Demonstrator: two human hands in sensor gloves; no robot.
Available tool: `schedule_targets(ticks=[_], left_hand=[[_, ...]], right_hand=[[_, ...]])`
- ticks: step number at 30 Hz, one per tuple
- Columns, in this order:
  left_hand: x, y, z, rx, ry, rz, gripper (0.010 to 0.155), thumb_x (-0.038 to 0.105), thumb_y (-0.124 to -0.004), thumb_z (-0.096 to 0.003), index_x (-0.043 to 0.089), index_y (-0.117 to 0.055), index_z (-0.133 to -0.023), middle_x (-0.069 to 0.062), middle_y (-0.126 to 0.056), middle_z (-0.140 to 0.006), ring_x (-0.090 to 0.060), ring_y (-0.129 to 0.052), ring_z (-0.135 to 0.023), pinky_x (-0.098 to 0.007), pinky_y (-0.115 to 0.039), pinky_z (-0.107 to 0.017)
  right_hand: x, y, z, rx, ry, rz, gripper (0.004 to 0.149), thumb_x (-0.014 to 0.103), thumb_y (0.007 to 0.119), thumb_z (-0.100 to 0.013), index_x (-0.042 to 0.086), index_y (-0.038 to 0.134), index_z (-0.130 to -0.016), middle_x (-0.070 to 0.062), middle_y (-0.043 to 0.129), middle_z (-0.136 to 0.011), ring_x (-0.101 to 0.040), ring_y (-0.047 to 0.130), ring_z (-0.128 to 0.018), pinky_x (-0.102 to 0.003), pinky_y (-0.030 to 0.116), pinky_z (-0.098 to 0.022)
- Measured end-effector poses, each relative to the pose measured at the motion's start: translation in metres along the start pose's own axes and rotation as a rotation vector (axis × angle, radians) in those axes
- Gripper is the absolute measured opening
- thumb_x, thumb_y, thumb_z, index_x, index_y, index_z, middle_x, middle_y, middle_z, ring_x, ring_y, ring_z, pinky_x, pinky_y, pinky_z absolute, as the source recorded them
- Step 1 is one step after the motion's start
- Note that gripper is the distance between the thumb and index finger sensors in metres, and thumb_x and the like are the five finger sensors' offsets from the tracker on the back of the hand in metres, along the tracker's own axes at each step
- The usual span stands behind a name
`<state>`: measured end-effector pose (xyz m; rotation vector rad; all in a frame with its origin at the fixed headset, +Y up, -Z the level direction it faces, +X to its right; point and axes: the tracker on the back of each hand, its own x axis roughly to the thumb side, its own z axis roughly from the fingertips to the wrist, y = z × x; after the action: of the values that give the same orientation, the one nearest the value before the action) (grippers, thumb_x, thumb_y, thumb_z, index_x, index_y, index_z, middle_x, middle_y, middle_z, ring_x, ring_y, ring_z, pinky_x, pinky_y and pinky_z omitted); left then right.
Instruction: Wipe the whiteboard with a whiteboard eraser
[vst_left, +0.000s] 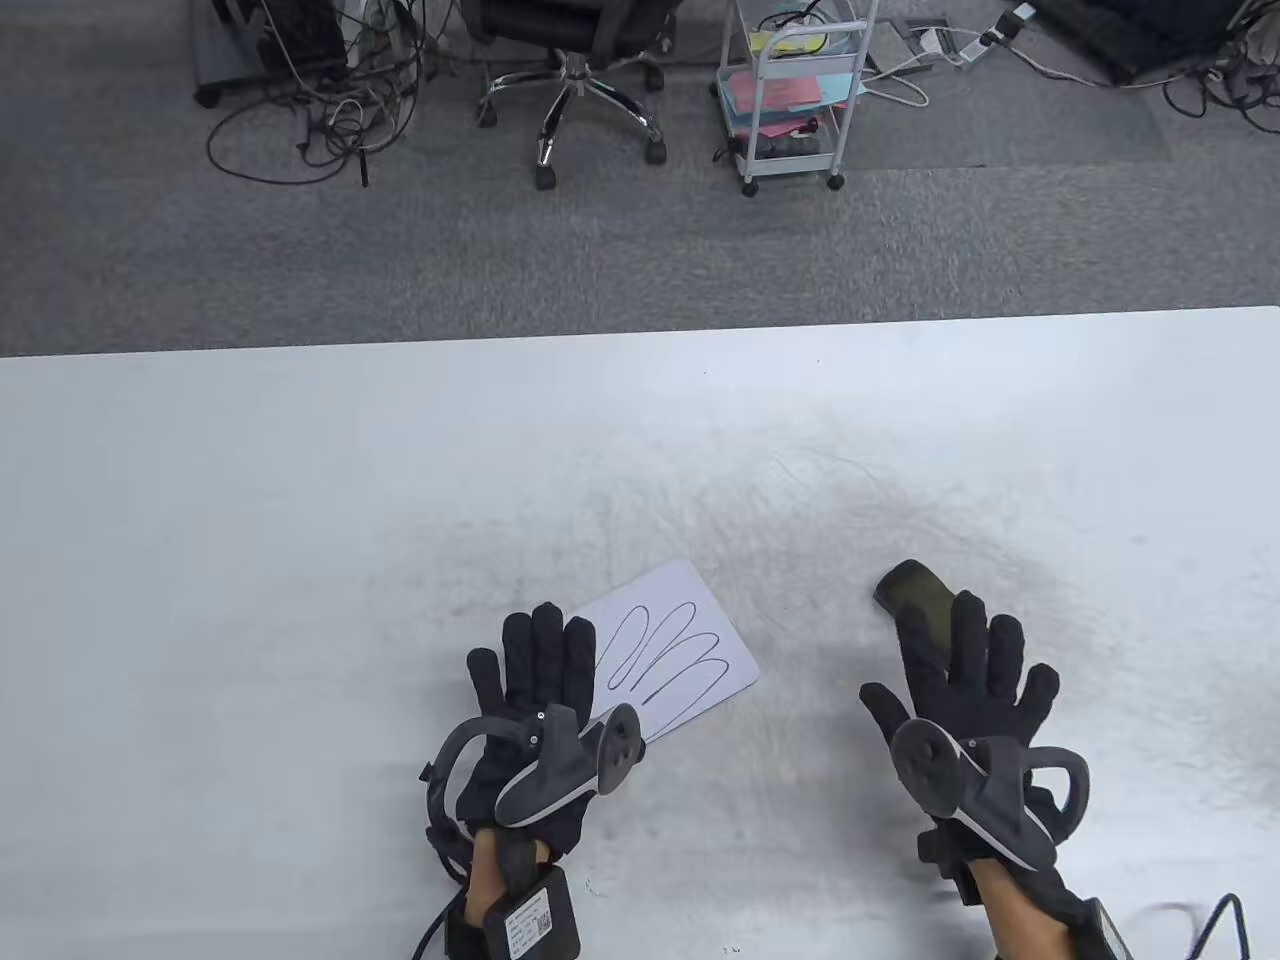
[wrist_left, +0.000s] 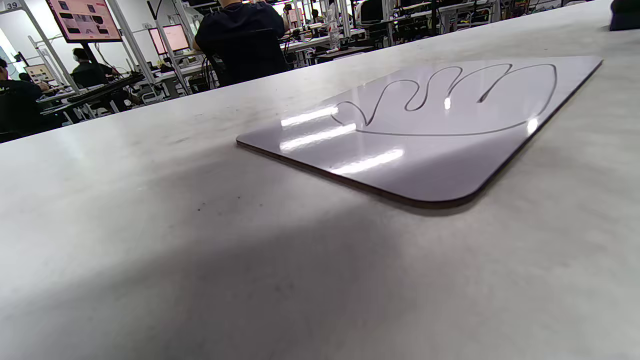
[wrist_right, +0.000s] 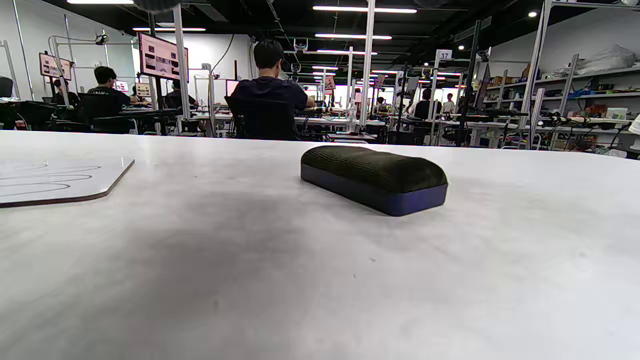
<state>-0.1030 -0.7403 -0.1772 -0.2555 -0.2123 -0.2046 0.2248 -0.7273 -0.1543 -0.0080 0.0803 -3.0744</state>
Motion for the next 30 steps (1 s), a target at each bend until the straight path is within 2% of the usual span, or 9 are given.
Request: schedule_targets(ticks=[20,26,28,30], left_hand=[[-0.010,0.002,0.004,0.005,0.039,-0.009,0.113,0.075,-0.053,-0.0423,0.004,0.003,-0.111,-0.029,0.008,-0.114,-0.055,0.000,-0.103,-0.072,-0.021,-0.072],[-0.028,-0.005,0.002,-0.090,0.023,0.085,0.119,0.077,-0.057,-0.0380,0.004,0.001,-0.111,-0.030,0.005,-0.114,-0.056,-0.003,-0.103,-0.071,-0.024,-0.073],[-0.035,-0.012,-0.004,-0.167,-0.006,0.137,0.122,0.077,-0.061,-0.0362,0.003,0.001,-0.110,-0.030,0.005,-0.114,-0.056,-0.003,-0.103,-0.070,-0.024,-0.074],[-0.041,-0.019,-0.014,-0.248,0.036,0.107,0.124,0.077,-0.064,-0.0340,0.001,-0.002,-0.110,-0.031,0.002,-0.115,-0.057,-0.006,-0.104,-0.070,-0.026,-0.075]], right_hand=[[0.001,0.000,0.001,-0.008,-0.012,-0.009,0.071,0.061,0.038,-0.067,0.022,0.012,-0.120,-0.031,0.011,-0.127,-0.063,0.025,-0.111,-0.084,0.035,-0.068],[0.000,-0.002,0.002,-0.024,-0.018,-0.023,0.071,0.061,0.038,-0.067,0.022,0.011,-0.120,-0.030,0.011,-0.127,-0.063,0.025,-0.111,-0.084,0.035,-0.068],[0.000,-0.002,0.003,-0.028,-0.022,-0.027,0.071,0.061,0.038,-0.067,0.022,0.011,-0.120,-0.030,0.011,-0.127,-0.063,0.025,-0.111,-0.084,0.035,-0.068],[0.001,-0.003,0.003,-0.029,-0.030,-0.033,0.072,0.061,0.038,-0.067,0.022,0.011,-0.120,-0.031,0.011,-0.127,-0.063,0.025,-0.111,-0.084,0.035,-0.068]])
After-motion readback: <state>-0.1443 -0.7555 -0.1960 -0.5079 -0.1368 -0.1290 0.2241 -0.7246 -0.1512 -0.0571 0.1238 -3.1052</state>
